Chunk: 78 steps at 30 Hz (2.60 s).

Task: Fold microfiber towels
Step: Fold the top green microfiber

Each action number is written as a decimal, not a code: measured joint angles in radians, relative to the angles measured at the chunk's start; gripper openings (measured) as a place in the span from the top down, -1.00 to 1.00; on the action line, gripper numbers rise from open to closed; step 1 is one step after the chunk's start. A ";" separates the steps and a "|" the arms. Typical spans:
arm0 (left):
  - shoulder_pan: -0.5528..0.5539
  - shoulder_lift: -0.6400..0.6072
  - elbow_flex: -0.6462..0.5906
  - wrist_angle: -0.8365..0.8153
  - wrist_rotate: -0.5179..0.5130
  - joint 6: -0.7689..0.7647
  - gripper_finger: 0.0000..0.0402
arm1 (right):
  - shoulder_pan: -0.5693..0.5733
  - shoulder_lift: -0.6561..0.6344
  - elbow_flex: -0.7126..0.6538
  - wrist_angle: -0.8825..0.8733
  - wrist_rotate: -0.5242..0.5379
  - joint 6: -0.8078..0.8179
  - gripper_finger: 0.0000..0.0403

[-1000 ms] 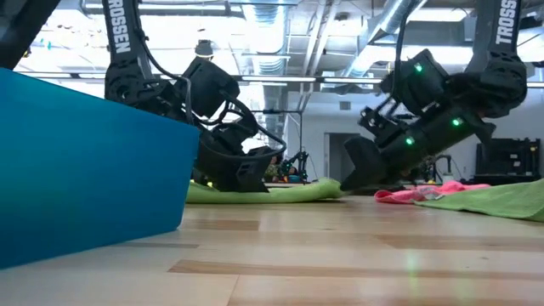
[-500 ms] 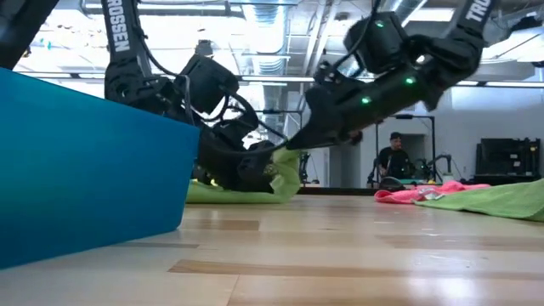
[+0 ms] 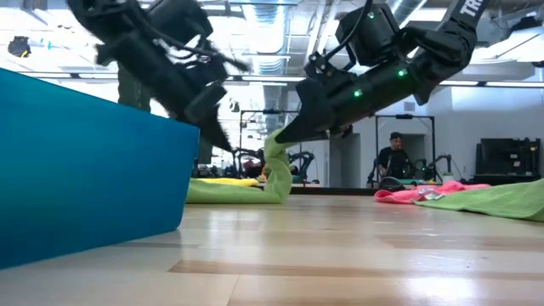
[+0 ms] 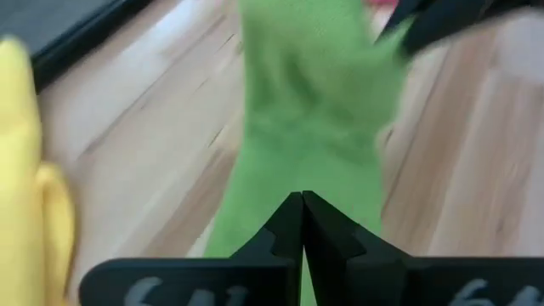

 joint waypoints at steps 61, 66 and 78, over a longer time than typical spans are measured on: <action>-0.005 0.261 -0.172 0.547 0.096 -0.132 1.00 | 0.017 0.197 0.224 -0.031 -0.157 -0.065 0.66; -0.005 0.260 -0.172 0.550 0.099 -0.132 1.00 | 0.019 0.183 0.224 -0.028 -0.144 -0.109 0.37; -0.006 0.260 -0.172 0.549 0.100 -0.095 1.00 | 0.062 0.080 0.200 -0.077 -0.109 -0.107 -0.09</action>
